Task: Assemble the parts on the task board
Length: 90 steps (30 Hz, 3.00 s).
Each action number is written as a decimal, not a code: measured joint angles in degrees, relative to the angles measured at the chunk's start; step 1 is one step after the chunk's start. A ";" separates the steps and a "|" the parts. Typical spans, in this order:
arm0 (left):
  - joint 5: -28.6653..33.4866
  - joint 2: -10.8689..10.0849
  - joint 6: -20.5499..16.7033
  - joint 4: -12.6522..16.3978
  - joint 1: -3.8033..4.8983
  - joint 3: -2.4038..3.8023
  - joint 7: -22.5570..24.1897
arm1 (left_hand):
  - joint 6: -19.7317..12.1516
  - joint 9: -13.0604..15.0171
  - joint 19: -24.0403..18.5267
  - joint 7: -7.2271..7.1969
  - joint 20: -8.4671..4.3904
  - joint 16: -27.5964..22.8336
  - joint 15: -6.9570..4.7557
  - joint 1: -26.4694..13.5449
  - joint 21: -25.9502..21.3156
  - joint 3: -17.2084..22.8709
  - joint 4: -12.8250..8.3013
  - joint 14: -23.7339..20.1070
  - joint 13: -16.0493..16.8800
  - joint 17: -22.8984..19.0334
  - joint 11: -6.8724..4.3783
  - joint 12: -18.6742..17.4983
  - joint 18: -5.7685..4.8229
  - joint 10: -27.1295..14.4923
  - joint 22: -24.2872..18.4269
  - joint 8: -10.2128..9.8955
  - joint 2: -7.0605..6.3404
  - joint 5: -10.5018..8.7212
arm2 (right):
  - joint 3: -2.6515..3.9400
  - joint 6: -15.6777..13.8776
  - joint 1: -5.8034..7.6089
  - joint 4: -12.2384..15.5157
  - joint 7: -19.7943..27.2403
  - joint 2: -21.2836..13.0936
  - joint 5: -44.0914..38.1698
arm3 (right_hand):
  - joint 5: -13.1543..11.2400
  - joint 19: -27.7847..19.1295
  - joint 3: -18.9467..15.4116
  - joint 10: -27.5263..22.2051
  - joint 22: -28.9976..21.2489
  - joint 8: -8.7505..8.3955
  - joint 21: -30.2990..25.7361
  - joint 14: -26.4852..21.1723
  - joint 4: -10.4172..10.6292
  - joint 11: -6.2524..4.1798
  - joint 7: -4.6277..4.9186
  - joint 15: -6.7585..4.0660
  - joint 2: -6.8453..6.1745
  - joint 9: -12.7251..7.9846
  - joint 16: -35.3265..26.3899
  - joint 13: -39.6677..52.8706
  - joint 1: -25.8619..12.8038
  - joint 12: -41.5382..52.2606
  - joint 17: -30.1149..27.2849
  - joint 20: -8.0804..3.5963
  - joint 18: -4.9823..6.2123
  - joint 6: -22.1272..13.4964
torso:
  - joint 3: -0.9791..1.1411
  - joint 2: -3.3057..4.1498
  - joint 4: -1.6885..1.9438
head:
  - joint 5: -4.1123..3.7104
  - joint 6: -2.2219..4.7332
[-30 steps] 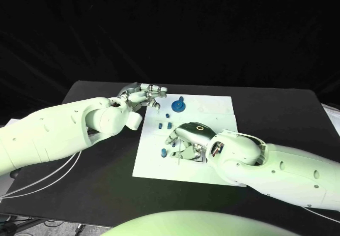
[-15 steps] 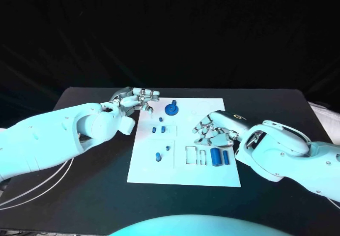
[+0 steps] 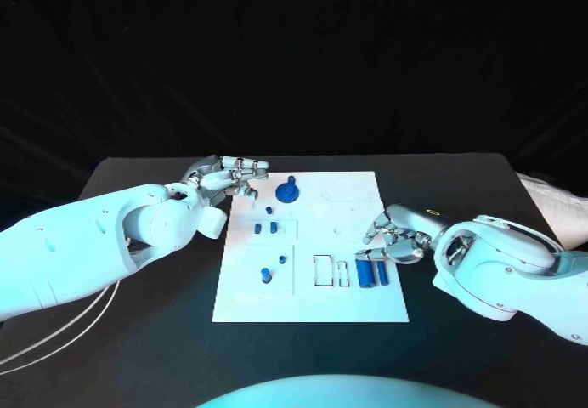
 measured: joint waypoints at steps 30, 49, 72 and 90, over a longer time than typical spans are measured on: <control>0.01 -0.13 0.00 -0.07 -0.03 0.00 -0.05 | 0.00 0.00 0.00 0.00 0.00 0.00 0.00 0.00 0.00 0.00 0.00 0.00 0.04 0.01 0.00 0.00 0.00 0.00 -0.04 0.00 0.00 0.00 | -0.43 5.10 -2.04 0.02 -7.95 2.12 -4.70 | -0.27 -0.02 -4.93 -0.49 -0.02 4.84 0.22 0.02 3.82 -0.50 -0.91 -0.40 1.81 1.40 1.26 4.65 1.20 1.89 1.61 0.01 0.00 0.91 | -0.05 0.03 -0.03 | 0.33 -0.29; 0.01 -0.25 0.88 -0.09 -0.12 -0.01 -0.14 | -0.01 -0.10 -0.21 -0.01 0.21 0.00 0.18 -0.61 -0.32 0.00 0.00 -0.19 0.08 -0.24 0.10 0.34 0.00 -0.51 -0.24 0.00 0.61 0.00 | 0.04 4.79 -3.80 -1.94 -7.75 5.10 -6.80 | 1.36 0.19 -5.25 -0.24 -0.03 5.93 0.67 -0.19 3.19 -0.70 -1.11 -0.59 5.18 2.10 2.09 5.11 6.15 1.22 2.53 -0.20 0.01 1.11 | -0.07 0.01 -0.10 | 0.47 -0.40; 0.00 -0.37 1.13 -0.17 -0.22 -0.01 -0.20 | -0.23 -0.09 -0.21 0.20 0.21 0.00 0.19 -0.61 -0.32 -0.16 0.16 -0.19 0.07 -0.28 0.10 0.34 0.00 -0.51 -0.23 0.00 0.61 0.00 | -0.16 -6.73 -3.78 1.43 -2.63 4.26 0.02 | 4.23 0.59 -5.21 0.12 -0.04 5.96 0.90 -0.20 3.16 -1.54 -1.24 -1.01 7.17 2.12 2.32 5.14 7.32 0.11 2.65 -0.61 0.02 1.66 | -0.16 -0.08 -0.03 | 0.24 -0.05; 0.00 -0.02 1.25 -0.13 -0.24 -0.02 -0.53 | -0.23 -0.14 -0.21 0.20 0.21 0.00 0.19 -0.60 -0.32 -0.16 0.16 -0.19 0.06 -0.37 0.10 0.34 0.00 -0.51 -0.30 0.00 0.60 0.00 | -0.14 -2.42 -3.71 -1.90 -4.89 10.19 3.54 | 4.45 0.81 -6.53 1.60 -0.02 6.17 1.45 -0.10 4.00 -1.93 -1.19 -1.34 9.44 2.14 3.11 7.52 5.05 1.03 3.97 -0.82 0.01 2.88 | -0.15 -0.01 -0.09 | 0.70 -0.32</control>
